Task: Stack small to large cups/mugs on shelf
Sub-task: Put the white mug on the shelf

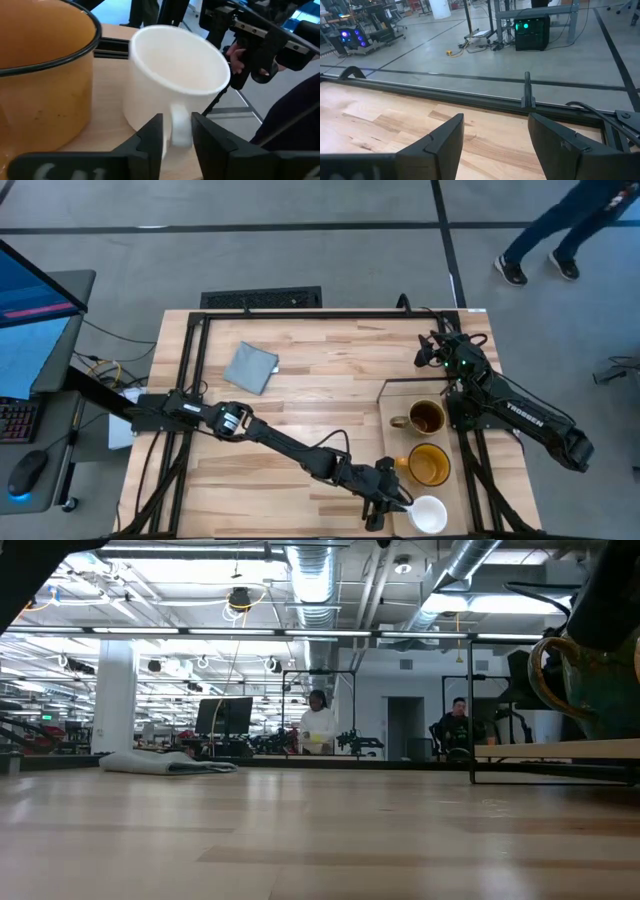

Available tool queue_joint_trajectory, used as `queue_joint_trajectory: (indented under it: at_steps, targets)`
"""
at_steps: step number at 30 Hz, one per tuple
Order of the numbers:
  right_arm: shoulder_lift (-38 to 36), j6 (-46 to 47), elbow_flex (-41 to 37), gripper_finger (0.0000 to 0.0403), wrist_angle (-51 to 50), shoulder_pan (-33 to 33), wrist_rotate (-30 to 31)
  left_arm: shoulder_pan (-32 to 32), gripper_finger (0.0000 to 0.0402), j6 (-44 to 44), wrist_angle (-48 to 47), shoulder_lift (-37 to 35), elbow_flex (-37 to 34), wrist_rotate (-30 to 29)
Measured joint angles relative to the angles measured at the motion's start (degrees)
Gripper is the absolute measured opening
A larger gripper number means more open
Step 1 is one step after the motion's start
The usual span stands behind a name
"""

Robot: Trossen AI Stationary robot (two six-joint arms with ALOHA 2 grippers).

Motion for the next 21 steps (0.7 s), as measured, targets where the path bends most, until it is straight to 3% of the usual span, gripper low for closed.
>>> queue_joint_trajectory:
  at_steps: [8,21]
  targets:
    - [0.0,-0.02,0.0,0.0244,0.0,0.0,0.0,-0.04,0.0125,-0.12,0.22,0.0,0.0,0.11]
    - [0.0,0.0,0.0,0.0244,0.0,0.0,-0.01,-0.26,0.013,-2.78,0.87,0.0,0.0,0.11]
